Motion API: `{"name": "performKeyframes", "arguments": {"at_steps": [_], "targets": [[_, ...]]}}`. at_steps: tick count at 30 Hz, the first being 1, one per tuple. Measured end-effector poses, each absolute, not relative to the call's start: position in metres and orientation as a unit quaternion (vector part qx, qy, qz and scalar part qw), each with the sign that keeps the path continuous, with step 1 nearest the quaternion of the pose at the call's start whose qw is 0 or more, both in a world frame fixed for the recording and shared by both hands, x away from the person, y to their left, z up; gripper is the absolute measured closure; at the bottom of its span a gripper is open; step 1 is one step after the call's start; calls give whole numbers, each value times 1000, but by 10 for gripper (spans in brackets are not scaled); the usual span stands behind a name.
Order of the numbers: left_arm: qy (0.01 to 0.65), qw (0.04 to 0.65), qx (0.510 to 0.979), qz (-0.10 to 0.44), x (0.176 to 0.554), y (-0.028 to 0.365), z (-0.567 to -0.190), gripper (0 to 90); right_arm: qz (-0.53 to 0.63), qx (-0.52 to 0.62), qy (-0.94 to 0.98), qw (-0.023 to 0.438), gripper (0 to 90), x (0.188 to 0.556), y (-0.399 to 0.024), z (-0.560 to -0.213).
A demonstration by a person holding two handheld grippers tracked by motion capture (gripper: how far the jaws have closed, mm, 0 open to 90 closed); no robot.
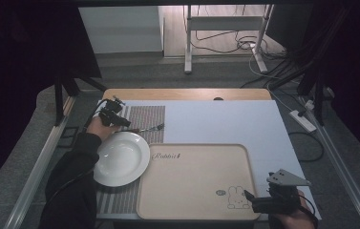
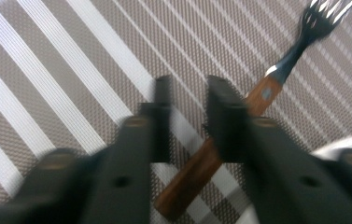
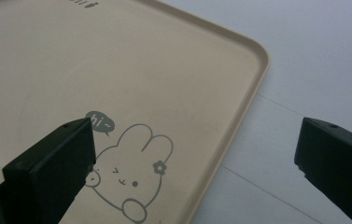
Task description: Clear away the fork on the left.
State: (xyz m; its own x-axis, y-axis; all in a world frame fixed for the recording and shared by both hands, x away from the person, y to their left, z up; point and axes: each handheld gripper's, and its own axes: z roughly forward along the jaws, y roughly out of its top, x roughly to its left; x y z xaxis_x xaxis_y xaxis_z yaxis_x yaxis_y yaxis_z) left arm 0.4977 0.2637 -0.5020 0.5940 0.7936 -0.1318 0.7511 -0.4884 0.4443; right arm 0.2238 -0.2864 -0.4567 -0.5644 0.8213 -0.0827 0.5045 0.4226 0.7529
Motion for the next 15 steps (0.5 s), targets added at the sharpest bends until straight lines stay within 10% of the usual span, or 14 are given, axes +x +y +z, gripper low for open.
{"name": "performKeyframes", "arguments": {"at_steps": [2, 8, 15], "targets": [[436, 237, 868, 41, 499, 258, -500, 347, 350, 407, 812, 227, 0, 224, -286, -457], [419, 219, 881, 34, 504, 237, -507, 96, 351, 406, 813, 227, 0, 223, -286, -457], [375, 175, 909, 46, 504, 221, -517, 253, 351, 406, 813, 227, 0, 223, -287, -457]]}}
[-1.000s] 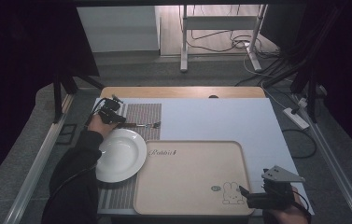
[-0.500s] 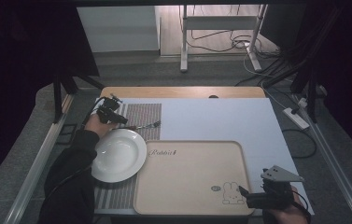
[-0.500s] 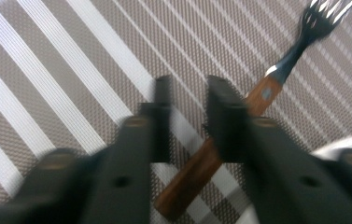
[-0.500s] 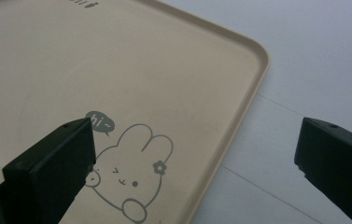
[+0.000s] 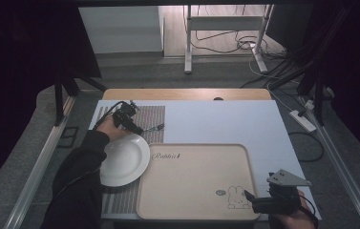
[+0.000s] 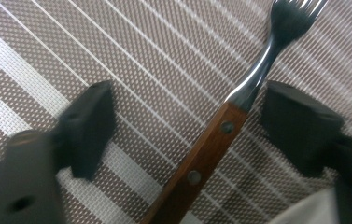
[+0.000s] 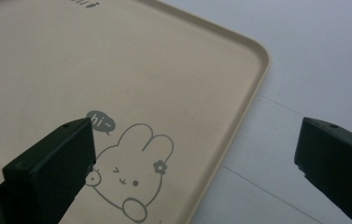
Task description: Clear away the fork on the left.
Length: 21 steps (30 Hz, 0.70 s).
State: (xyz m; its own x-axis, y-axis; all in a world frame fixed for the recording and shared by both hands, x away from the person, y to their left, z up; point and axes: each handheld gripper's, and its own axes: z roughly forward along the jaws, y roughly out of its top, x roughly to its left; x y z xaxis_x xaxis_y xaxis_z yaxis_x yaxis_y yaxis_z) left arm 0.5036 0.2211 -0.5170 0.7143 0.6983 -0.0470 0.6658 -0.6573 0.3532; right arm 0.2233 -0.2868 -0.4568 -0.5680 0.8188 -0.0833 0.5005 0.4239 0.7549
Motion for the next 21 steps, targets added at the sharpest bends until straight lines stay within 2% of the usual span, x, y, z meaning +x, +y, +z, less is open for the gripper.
{"name": "performKeyframes", "arguments": {"at_steps": [2, 5, 7, 11, 15, 21], "targets": [[363, 186, 912, 41, 502, 223, -515, 399, 350, 406, 813, 226, 0, 223, -287, -457], [346, 181, 919, 53, 500, 223, -514, 544, 350, 405, 814, 227, 0, 223, -287, -457], [339, 185, 921, 51, 498, 224, -514, 686, 350, 404, 814, 227, 0, 223, -286, -457], [319, 182, 930, 35, 498, 224, -512, 777, 350, 404, 814, 227, 0, 223, -286, -457], [326, 187, 927, 24, 502, 227, -512, 781, 350, 404, 814, 226, 0, 223, -286, -457], [343, 179, 921, 50, 512, 237, -507, 782, 350, 405, 814, 226, 0, 223, -287, -457]]}}
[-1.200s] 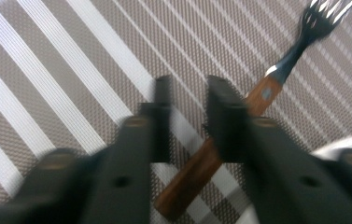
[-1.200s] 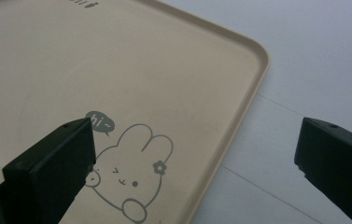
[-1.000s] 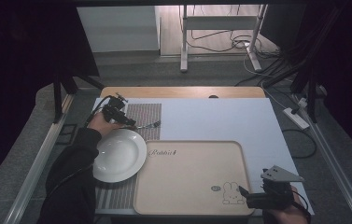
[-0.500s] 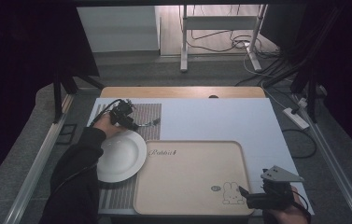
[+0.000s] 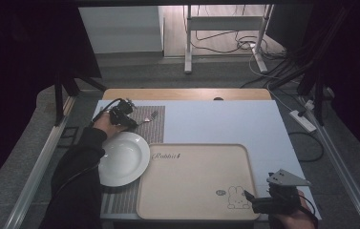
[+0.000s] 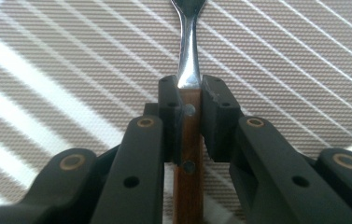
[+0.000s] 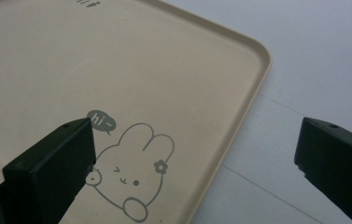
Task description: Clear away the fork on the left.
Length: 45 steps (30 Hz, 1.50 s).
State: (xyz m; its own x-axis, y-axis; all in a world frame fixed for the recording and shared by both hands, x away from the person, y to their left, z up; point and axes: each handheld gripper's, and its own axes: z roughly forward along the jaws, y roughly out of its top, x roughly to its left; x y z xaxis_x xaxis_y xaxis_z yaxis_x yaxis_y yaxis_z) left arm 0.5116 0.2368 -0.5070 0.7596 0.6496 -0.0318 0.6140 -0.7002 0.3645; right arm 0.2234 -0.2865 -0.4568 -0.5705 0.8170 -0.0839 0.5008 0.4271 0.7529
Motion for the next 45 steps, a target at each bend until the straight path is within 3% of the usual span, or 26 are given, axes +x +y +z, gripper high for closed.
{"name": "performKeyframes", "arguments": {"at_steps": [6, 12, 45], "targets": [[343, 177, 920, 72, 519, 240, -488, 782, 350, 405, 814, 226, 0, 223, -287, -457], [346, 222, 909, 66, 511, 234, -462, 781, 351, 404, 814, 227, 0, 223, -287, -457], [334, 269, 903, 34, 423, 205, -467, 781, 350, 405, 813, 228, 0, 223, -286, -457]]}}
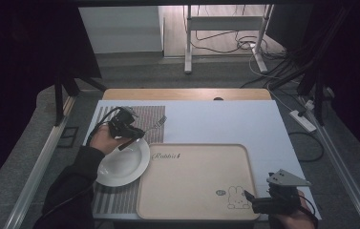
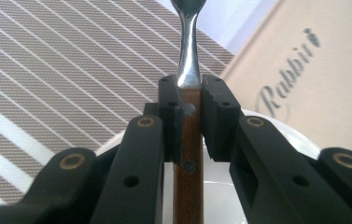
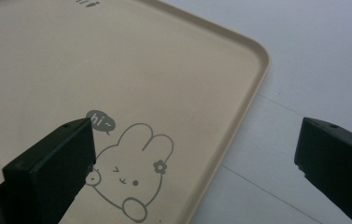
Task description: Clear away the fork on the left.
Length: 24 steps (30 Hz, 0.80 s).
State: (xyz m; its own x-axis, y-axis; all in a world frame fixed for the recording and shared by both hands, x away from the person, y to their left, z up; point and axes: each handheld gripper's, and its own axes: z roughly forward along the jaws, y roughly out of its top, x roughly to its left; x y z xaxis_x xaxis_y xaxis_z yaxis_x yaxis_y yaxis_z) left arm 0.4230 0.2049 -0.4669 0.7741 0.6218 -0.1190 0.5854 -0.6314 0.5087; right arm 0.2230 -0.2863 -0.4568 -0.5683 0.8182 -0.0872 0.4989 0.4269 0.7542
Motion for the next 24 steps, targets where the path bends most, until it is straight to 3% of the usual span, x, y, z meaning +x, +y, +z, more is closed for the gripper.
{"name": "performKeyframes", "arguments": {"at_steps": [24], "targets": [[331, 270, 904, 21, 347, 173, -471, 780, 349, 398, 817, 230, 0, 222, -285, -457]]}}
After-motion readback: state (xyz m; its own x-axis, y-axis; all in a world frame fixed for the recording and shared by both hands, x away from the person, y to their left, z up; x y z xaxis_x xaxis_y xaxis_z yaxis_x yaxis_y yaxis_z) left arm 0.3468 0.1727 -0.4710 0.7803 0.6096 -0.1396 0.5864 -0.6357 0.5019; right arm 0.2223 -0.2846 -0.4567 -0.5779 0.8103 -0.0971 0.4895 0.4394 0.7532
